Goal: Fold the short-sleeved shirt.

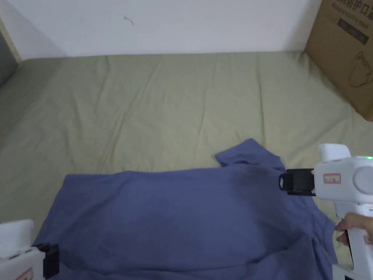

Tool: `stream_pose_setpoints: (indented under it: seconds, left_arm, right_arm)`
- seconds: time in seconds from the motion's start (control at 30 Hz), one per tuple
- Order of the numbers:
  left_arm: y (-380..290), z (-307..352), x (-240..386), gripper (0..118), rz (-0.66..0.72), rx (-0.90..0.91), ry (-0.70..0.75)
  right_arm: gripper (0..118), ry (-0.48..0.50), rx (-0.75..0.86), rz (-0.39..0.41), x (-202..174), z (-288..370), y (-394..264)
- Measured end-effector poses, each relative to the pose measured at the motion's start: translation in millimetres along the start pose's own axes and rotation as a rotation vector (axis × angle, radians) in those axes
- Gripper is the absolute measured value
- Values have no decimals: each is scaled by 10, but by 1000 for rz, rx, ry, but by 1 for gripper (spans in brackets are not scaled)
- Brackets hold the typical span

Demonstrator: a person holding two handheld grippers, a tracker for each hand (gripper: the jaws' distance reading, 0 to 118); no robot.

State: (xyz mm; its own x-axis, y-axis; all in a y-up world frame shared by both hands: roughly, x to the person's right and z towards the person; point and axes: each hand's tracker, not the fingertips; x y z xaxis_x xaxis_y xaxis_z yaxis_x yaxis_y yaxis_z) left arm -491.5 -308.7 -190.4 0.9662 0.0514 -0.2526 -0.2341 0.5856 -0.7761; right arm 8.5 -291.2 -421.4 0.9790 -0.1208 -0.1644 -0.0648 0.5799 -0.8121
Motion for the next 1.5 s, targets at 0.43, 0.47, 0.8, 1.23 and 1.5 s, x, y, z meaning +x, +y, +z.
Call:
stream_pose_setpoints:
  seconds: [0.43, 0.47, 0.8, 1.23, 1.5]
  left_arm:
    - [7, -378, -23, 0, 25, -112, 41]
    - [9, -375, -17, 0, 22, -112, 40]
    - [529, -422, -3, 0, 26, -10, 11]
    - [1830, -2161, -253, 100, 61, -181, 114]
    - [1789, -1939, -43, 1, -23, -165, 104]
  right_arm:
    - [33, -115, -240, -31, 255, -1340, 423]
    - [13, -121, -218, -21, 242, -1313, 430]
    - [5, -77, -210, -68, 276, -1167, 517]
    - [5, -69, -222, -74, 286, -1195, 519]
    - [5, -34, -199, -73, 259, -1015, 574]
